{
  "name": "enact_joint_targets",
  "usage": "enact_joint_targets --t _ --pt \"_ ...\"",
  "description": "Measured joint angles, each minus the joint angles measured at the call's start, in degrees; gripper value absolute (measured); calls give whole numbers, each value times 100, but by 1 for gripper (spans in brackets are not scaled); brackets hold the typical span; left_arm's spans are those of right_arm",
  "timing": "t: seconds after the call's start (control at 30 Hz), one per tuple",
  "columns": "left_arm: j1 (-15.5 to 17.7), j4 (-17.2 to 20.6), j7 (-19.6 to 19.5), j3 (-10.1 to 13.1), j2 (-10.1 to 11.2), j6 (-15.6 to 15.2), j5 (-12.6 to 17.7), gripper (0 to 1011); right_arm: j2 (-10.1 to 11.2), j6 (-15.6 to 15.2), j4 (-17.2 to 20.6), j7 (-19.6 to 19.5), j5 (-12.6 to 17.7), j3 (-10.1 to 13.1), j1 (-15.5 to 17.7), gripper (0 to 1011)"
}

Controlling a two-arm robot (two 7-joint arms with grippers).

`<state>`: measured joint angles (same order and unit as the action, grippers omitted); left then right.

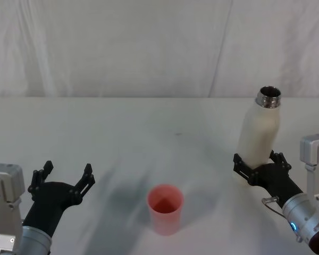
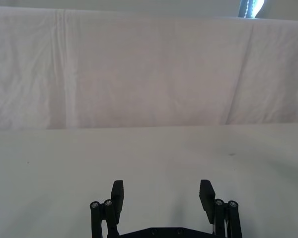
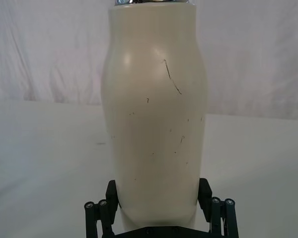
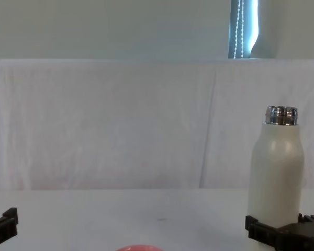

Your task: Grasp the thermos with one hand and pour water into the cup lid.

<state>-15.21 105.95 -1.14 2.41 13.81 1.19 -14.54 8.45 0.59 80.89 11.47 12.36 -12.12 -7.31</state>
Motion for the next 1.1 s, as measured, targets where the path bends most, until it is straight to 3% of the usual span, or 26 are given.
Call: enact_joint_targets --t 1.1 --pt "0 0 0 0 0 0 0 1001 -101 102 50 33 102 50 -30 1002"
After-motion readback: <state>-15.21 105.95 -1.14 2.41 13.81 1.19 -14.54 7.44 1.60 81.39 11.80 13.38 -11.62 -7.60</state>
